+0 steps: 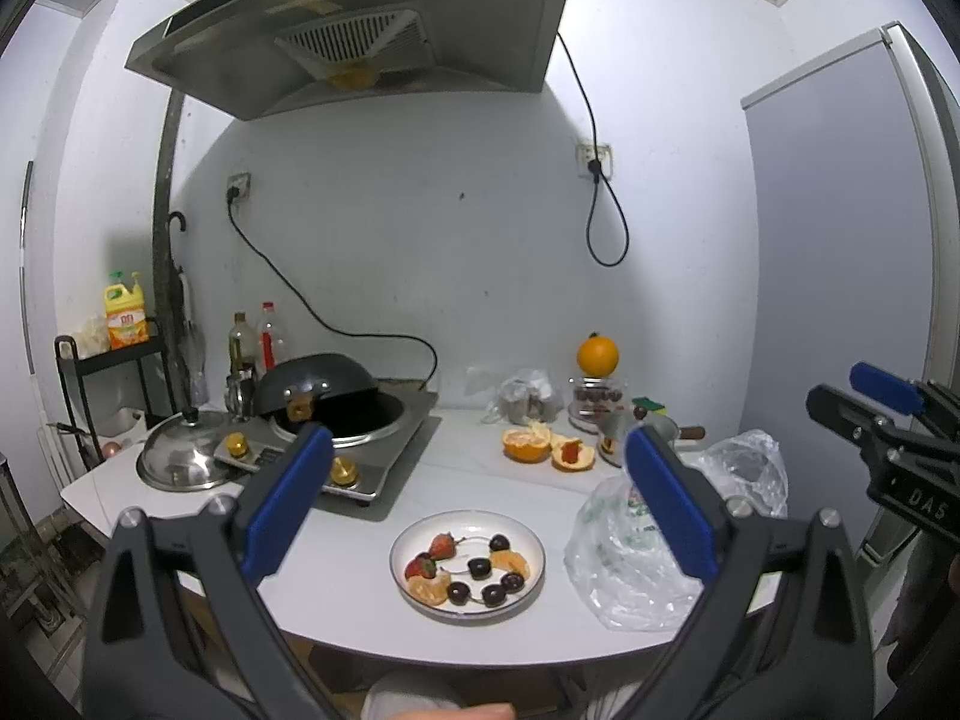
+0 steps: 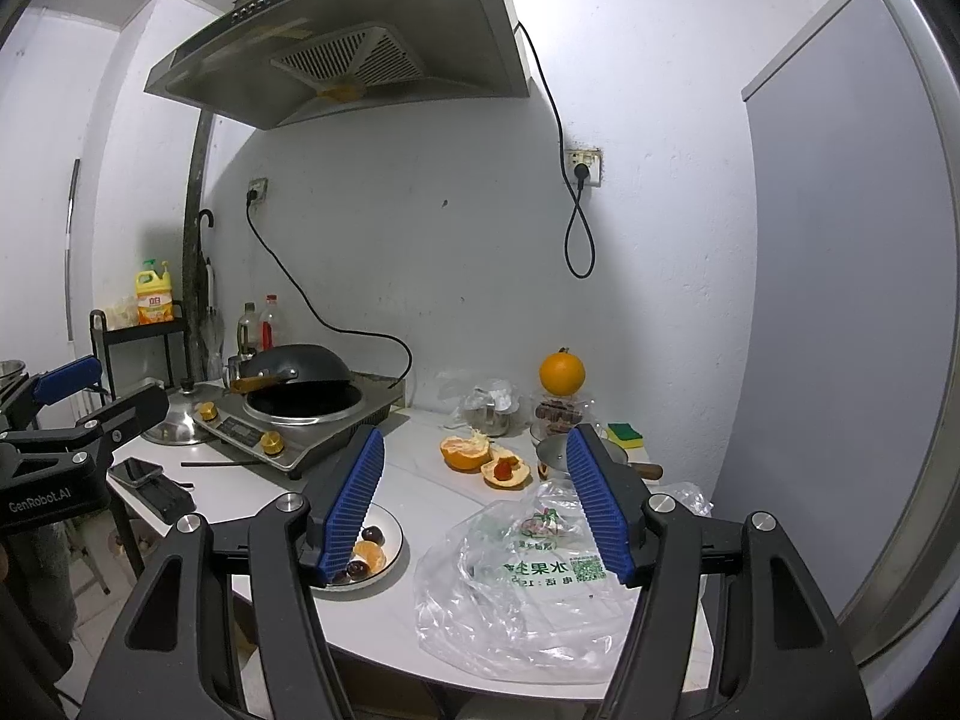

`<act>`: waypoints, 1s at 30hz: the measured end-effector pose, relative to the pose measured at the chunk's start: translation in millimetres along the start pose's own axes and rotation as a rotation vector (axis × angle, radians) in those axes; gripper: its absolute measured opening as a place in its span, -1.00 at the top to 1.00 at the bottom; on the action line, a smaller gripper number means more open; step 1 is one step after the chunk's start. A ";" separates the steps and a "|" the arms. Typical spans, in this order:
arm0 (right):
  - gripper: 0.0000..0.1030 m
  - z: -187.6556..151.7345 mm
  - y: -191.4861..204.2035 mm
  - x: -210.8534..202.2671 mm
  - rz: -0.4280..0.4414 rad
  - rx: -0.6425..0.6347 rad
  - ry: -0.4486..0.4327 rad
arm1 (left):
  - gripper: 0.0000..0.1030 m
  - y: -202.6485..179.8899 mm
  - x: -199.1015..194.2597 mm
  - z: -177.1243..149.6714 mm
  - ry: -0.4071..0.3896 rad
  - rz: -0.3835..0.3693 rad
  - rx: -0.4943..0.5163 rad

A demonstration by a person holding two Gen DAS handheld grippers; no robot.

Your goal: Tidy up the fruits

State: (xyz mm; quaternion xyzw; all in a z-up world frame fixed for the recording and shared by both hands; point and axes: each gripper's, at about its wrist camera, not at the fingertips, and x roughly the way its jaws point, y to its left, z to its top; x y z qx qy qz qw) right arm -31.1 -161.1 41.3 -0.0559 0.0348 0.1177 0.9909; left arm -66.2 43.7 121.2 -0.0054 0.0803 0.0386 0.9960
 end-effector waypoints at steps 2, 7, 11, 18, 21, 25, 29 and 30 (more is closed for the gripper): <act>-0.30 -0.4 0.6 -0.3 -0.001 0.001 0.000 | -0.92 -1.3 -0.5 0.1 0.000 -0.004 0.003; -0.30 -0.4 0.0 0.0 -0.003 0.002 0.004 | -0.92 -1.0 -1.9 0.3 -0.001 -0.007 0.004; -0.30 -0.8 0.6 -1.1 -0.002 0.001 0.006 | -0.92 -0.5 -1.4 0.2 0.001 -0.006 0.000; -0.30 -0.7 2.6 -1.1 0.000 0.000 0.009 | -0.92 -1.0 -1.5 -0.3 0.002 -0.005 -0.002; -0.30 -1.2 3.7 -0.6 -0.001 -0.004 0.010 | -0.92 0.1 -1.2 -1.6 0.003 -0.002 -0.008; -0.30 -1.5 4.4 1.0 0.000 -0.005 0.013 | -0.92 1.3 -1.7 -1.8 0.002 -0.003 -0.010; -0.30 -1.3 5.1 1.5 0.000 -0.004 0.010 | -0.92 1.2 -3.5 -2.0 -0.009 0.004 -0.009; -0.30 -0.5 4.7 3.1 0.001 -0.004 0.010 | -0.92 2.0 -2.7 -1.6 -0.005 0.001 -0.011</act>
